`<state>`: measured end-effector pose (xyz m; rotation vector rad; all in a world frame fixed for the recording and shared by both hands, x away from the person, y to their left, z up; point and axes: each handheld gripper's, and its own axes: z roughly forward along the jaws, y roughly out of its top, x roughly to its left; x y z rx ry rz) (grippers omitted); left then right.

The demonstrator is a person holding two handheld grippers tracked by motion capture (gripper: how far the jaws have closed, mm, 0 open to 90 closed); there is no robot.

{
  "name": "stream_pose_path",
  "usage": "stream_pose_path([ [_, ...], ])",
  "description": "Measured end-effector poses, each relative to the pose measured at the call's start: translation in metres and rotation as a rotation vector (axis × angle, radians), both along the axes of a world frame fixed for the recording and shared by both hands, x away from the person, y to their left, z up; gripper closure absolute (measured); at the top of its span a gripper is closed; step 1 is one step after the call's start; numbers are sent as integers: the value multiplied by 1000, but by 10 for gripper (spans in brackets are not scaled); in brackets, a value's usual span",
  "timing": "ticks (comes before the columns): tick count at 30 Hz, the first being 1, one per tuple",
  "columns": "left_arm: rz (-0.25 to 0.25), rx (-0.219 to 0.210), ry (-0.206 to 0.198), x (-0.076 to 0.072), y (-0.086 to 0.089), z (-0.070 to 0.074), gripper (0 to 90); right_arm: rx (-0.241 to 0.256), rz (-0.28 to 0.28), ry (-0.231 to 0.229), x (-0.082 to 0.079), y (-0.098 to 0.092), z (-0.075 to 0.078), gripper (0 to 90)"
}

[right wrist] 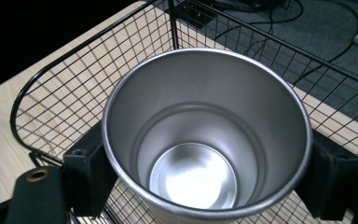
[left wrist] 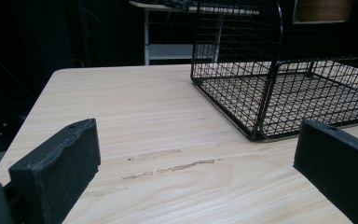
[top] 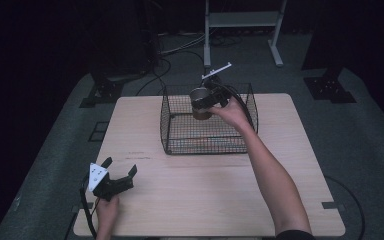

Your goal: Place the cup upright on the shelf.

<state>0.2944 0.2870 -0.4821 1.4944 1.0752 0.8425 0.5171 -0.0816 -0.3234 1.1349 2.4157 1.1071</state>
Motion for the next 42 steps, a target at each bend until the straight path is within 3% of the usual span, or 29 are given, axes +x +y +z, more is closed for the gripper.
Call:
stream_pose_path([
  [16, 0, -2, -5, 0, 0, 0, 0, -22, -39, 45, 17, -2, -22, 180],
  [22, -1, -1, -6, 0, 0, 0, 0, -5, -64, 88, 23, -4, -37, 180],
  [24, -1, -1, -6, 0, 0, 0, 0, -20, -65, 92, 25, -4, -40, 180],
  [27, 0, -6, -5, 0, 0, 0, 0, -42, -70, 97, 27, -2, -45, 180],
  [42, -2, -2, -6, 0, -1, 0, 0, -42, -92, 136, 31, -10, -64, 180],
])
